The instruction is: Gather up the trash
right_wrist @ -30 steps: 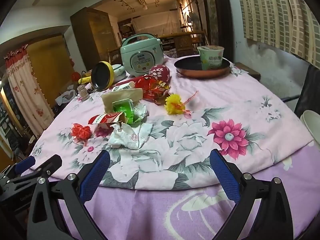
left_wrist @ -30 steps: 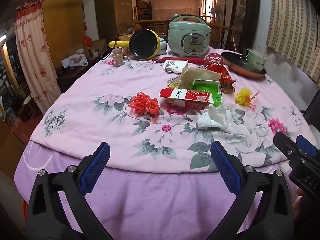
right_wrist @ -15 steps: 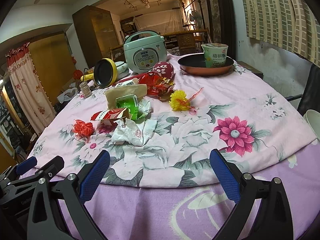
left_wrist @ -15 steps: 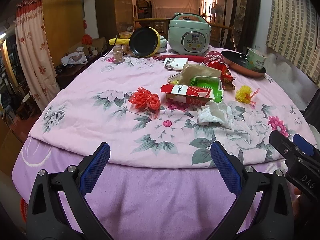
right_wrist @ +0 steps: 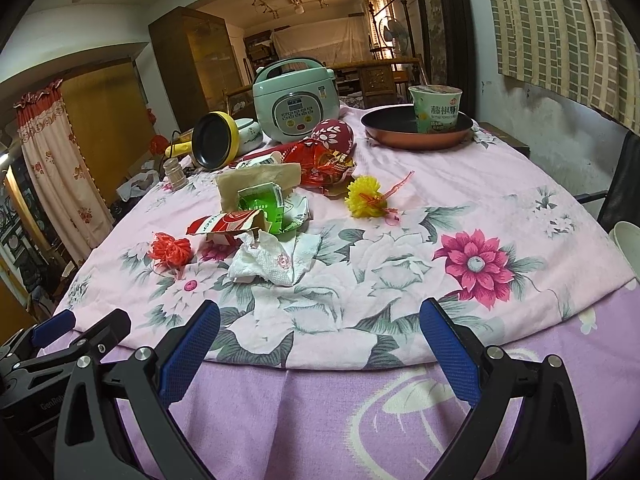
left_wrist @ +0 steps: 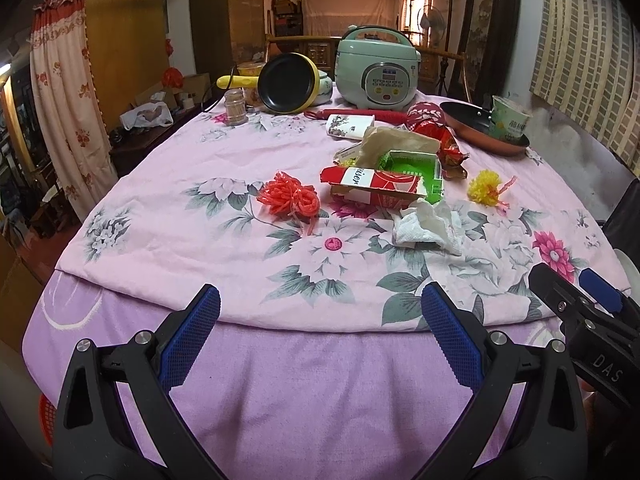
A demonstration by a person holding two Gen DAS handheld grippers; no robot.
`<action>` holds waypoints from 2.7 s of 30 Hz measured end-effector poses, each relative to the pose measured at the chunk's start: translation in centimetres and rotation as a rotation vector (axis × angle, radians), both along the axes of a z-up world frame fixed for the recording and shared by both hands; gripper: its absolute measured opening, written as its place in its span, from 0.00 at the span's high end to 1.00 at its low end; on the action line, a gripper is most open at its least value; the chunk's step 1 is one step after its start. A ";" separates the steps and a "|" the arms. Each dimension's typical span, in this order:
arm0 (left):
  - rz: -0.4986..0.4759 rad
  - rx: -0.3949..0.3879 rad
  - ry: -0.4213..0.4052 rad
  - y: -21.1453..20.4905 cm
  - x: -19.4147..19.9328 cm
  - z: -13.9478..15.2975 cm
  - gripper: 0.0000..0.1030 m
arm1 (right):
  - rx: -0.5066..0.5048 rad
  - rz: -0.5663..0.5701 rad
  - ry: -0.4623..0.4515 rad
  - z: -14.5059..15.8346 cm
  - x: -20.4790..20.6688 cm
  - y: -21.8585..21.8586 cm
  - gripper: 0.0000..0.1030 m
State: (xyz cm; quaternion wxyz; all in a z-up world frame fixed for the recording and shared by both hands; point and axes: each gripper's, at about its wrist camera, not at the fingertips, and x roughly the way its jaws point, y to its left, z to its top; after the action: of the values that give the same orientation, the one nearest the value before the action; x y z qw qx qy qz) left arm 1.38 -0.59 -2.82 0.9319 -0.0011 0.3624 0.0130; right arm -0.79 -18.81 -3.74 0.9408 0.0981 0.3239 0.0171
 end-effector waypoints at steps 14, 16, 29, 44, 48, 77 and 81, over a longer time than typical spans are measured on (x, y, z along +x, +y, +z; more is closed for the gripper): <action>0.004 -0.002 0.003 0.1 0.0 0.0 0.06 | 0.006 0.000 0.010 -0.2 0.3 -0.1 0.05; 0.007 0.001 0.001 0.1 -0.1 0.1 0.06 | 0.007 0.002 0.010 -0.2 0.3 -0.1 0.05; 0.003 -0.003 -0.004 0.2 -0.3 0.2 0.06 | 0.005 0.005 0.009 -0.2 0.2 0.0 0.05; 0.003 -0.004 0.001 0.1 -0.4 0.1 0.06 | 0.006 0.005 0.011 -0.2 0.2 0.1 0.05; 0.002 -0.002 0.003 0.1 -0.5 0.0 0.06 | 0.006 0.007 0.012 -0.3 0.2 0.1 0.05; -0.117 -0.100 0.013 -0.3 16.1 2.9 0.06 | -0.211 0.022 0.143 2.9 16.7 -4.3 0.10; -0.112 -0.122 0.110 0.5 17.4 0.5 0.06 | -0.193 0.056 0.192 -0.1 18.4 -3.3 0.16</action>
State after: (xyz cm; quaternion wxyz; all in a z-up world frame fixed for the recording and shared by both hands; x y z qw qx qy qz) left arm 18.82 -0.07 -2.34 0.9080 -0.0368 0.4127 -0.0614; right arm 17.66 -22.09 -3.86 0.9097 -0.0006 0.4152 0.0026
